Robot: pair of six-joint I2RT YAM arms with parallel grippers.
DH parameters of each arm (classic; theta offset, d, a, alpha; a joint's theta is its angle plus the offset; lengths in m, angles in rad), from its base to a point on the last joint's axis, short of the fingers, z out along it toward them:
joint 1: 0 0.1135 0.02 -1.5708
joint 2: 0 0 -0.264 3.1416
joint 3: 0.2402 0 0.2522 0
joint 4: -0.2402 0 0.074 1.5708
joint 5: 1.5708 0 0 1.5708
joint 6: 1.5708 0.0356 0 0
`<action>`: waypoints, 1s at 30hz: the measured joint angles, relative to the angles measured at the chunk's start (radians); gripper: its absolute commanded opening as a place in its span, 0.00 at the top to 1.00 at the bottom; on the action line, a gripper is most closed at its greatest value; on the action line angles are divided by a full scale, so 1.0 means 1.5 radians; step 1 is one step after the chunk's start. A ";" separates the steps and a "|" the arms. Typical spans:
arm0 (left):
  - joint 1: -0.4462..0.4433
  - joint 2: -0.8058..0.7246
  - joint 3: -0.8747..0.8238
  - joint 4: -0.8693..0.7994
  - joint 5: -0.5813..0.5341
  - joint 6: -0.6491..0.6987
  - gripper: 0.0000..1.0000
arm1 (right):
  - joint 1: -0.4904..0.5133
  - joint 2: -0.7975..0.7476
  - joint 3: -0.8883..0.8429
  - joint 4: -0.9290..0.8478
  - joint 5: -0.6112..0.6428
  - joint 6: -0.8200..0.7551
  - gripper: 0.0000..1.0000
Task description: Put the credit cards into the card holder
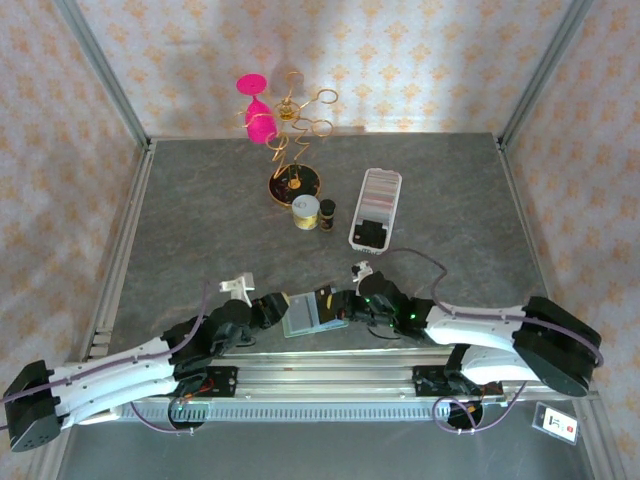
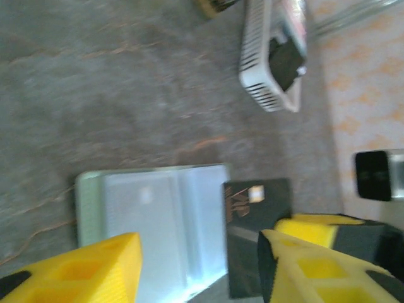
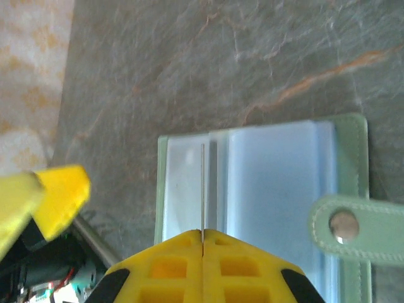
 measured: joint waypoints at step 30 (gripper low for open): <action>0.000 0.143 -0.049 0.104 0.026 -0.021 0.75 | 0.016 0.144 0.000 0.151 0.014 0.042 1.00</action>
